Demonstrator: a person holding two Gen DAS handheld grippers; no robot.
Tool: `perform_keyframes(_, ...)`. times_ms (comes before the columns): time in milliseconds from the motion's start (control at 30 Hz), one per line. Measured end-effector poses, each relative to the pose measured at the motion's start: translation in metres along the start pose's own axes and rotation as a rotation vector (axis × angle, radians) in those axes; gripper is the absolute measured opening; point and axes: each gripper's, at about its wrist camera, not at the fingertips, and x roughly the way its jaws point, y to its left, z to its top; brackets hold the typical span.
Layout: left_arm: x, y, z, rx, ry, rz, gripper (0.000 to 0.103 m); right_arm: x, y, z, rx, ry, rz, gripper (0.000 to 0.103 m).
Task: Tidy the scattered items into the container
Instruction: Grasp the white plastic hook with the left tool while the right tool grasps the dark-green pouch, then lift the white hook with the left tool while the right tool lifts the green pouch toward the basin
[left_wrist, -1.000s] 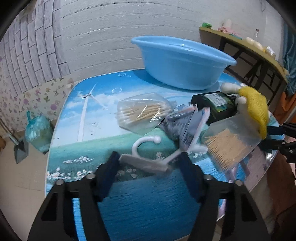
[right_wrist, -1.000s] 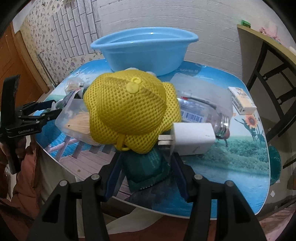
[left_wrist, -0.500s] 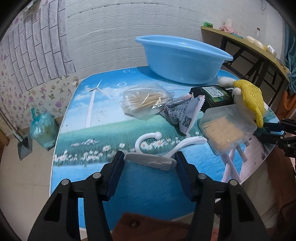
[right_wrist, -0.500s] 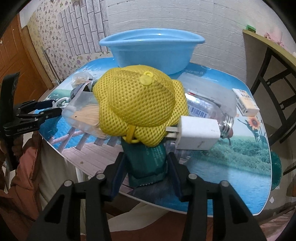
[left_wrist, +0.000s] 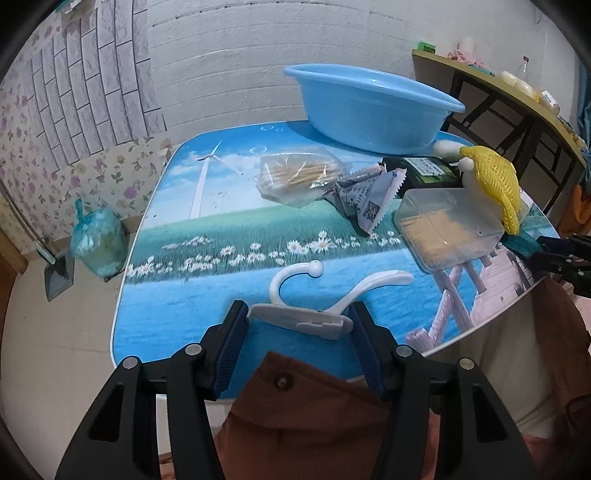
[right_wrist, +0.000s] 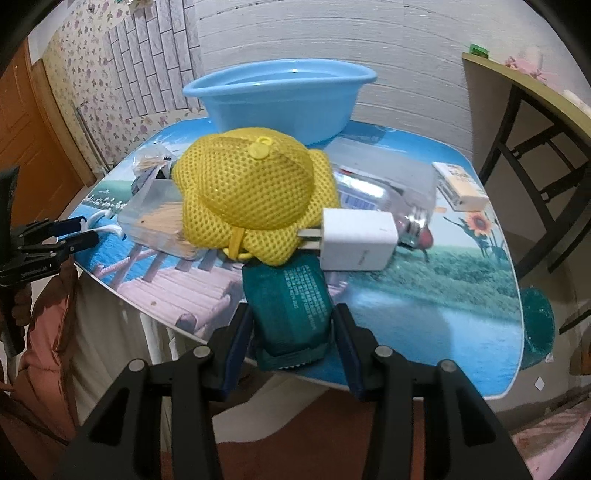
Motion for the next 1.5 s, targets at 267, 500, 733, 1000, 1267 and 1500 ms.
perform_keyframes(267, -0.005, -0.01, -0.007, 0.01, 0.012, -0.014, 0.059, 0.0, 0.0, -0.003, 0.016, 0.029, 0.008, 0.045)
perform_keyframes(500, 0.0, -0.01, -0.004, 0.011, 0.013, -0.007, 0.069, 0.002, 0.015, -0.004, -0.046, 0.036, 0.038, 0.047)
perform_keyframes(733, 0.004, -0.009, -0.001, 0.014, -0.018, -0.009, 0.07, 0.006, 0.02, -0.002, -0.085, 0.029, 0.019, 0.05)
perform_keyframes(1000, 0.002, -0.001, 0.001, -0.033, -0.036, -0.013, 0.056, 0.003, 0.019, -0.003, -0.084, 0.006, 0.048, 0.044)
perform_keyframes(1267, -0.013, 0.004, 0.011, -0.066, -0.069, -0.017, 0.056, -0.012, 0.039, 0.004, -0.145, -0.048, 0.142, 0.043)
perform_keyframes(1500, -0.027, 0.005, 0.022, -0.093, -0.107, -0.022, 0.056, -0.021, 0.058, 0.011, -0.192, -0.078, 0.214, 0.043)
